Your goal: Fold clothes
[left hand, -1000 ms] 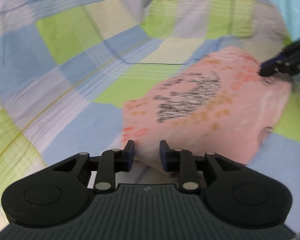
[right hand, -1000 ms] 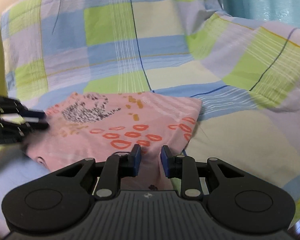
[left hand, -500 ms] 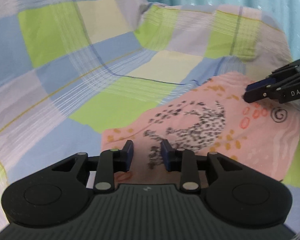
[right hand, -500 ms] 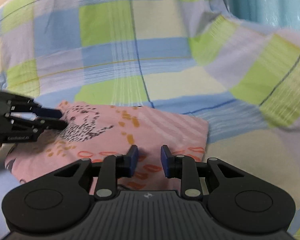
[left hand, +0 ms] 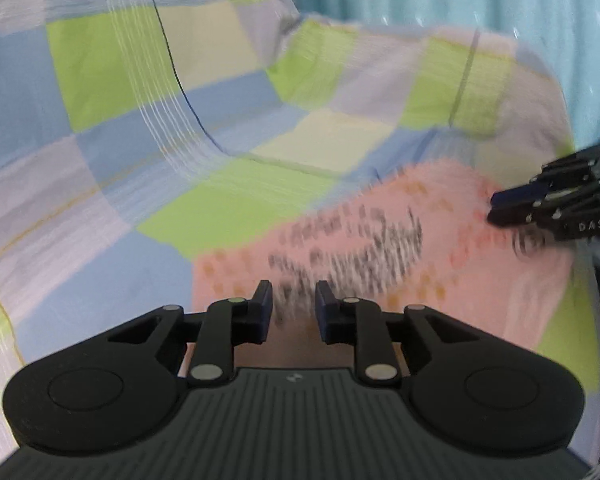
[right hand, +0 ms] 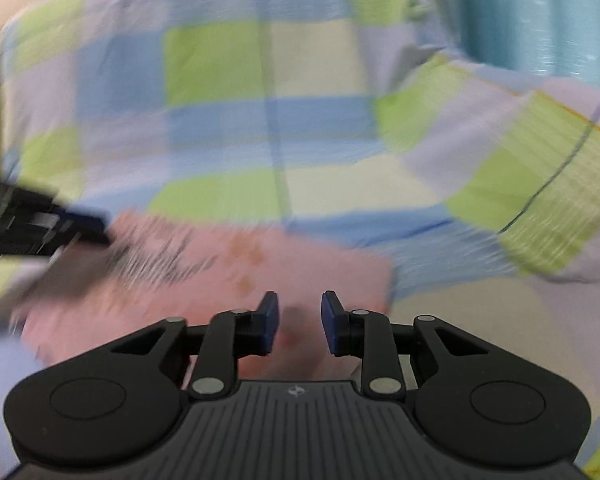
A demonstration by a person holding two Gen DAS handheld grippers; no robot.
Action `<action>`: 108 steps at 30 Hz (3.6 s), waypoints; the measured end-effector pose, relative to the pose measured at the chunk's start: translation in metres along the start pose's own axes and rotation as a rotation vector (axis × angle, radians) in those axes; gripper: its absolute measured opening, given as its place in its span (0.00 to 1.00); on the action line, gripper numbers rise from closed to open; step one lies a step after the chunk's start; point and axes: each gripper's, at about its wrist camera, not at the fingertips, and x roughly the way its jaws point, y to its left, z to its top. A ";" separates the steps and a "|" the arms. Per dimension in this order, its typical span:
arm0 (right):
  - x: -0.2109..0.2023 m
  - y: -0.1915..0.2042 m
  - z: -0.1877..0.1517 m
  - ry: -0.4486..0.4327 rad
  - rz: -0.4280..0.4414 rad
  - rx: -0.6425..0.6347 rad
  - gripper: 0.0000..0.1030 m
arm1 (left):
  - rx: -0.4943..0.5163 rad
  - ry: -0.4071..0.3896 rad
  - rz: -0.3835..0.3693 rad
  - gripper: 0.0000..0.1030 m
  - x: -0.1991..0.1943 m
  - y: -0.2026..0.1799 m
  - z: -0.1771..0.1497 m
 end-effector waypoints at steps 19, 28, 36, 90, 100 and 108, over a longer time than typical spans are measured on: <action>-0.035 0.007 -0.024 0.041 -0.051 -0.084 0.26 | -0.020 0.041 0.063 0.17 -0.052 -0.020 -0.034; -0.066 0.028 -0.026 -0.063 0.044 -0.080 0.28 | 0.051 0.038 0.103 0.16 -0.068 -0.035 -0.047; -0.043 0.057 -0.026 0.034 0.070 -0.133 0.28 | 0.114 0.030 0.096 0.16 -0.060 -0.063 -0.042; -0.005 0.137 -0.042 -0.006 -0.133 -0.918 0.59 | 0.779 -0.039 0.102 0.50 -0.039 -0.131 -0.040; -0.002 0.141 -0.055 -0.001 -0.224 -1.058 0.45 | 0.822 -0.031 0.123 0.51 -0.026 -0.125 -0.033; -0.008 0.124 -0.055 0.046 -0.261 -1.069 0.29 | 0.863 0.021 0.146 0.15 -0.026 -0.114 -0.042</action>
